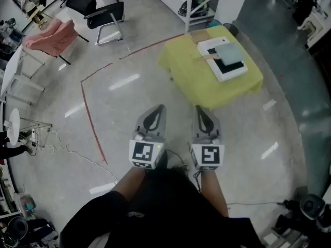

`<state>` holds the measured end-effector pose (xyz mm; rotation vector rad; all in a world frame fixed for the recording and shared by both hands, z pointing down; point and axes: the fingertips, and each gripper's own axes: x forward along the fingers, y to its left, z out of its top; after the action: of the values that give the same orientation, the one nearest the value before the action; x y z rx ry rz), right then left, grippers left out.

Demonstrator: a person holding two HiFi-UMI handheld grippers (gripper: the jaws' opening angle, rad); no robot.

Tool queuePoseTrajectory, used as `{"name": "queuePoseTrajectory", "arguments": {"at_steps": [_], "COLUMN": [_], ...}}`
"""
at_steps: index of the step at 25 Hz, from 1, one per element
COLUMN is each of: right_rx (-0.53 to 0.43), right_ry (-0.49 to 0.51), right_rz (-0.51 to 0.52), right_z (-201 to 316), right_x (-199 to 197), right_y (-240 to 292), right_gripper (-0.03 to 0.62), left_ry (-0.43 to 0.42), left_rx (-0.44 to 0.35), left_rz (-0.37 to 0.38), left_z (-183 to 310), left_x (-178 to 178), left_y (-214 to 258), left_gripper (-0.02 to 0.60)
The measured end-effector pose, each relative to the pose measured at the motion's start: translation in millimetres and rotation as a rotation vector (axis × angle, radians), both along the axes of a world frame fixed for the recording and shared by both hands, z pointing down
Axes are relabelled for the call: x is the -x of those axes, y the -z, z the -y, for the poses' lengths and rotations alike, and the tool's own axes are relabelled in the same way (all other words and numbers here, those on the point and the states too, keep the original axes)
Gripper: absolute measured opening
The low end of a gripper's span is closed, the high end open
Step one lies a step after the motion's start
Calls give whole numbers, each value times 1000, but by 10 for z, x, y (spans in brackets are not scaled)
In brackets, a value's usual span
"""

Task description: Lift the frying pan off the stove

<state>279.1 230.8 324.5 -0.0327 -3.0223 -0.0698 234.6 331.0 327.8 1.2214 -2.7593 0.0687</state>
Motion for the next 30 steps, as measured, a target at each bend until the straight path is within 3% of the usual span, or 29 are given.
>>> {"name": "queuePoseTrajectory", "arguments": {"at_steps": [8,11,15,25,30], "right_rx": [21,57,9,-69,-81], "right_ry": [6,12,40,93,73], "right_rz": [-34,-94,-138,-177,-186], "right_z": [-240,-355,-444,-787,-905], "right_x": [411,575,823,1598,1778], "right_y": [-265,-414,-556,-648,-658], "right_gripper": [15,15,15,15,15], "left_ry": [-8,8,17,-15,-47], "left_rx": [18,3,-5,-17,-27], "left_rz": [-23,-85,-125,-84,-68], "left_z": [-247,-395,-458,-679,-777], "left_x": [387,533,743,1485,1694], "left_y": [-237,-350,-480,-490,-448], "left_gripper": [44,44,43,44,44]}}
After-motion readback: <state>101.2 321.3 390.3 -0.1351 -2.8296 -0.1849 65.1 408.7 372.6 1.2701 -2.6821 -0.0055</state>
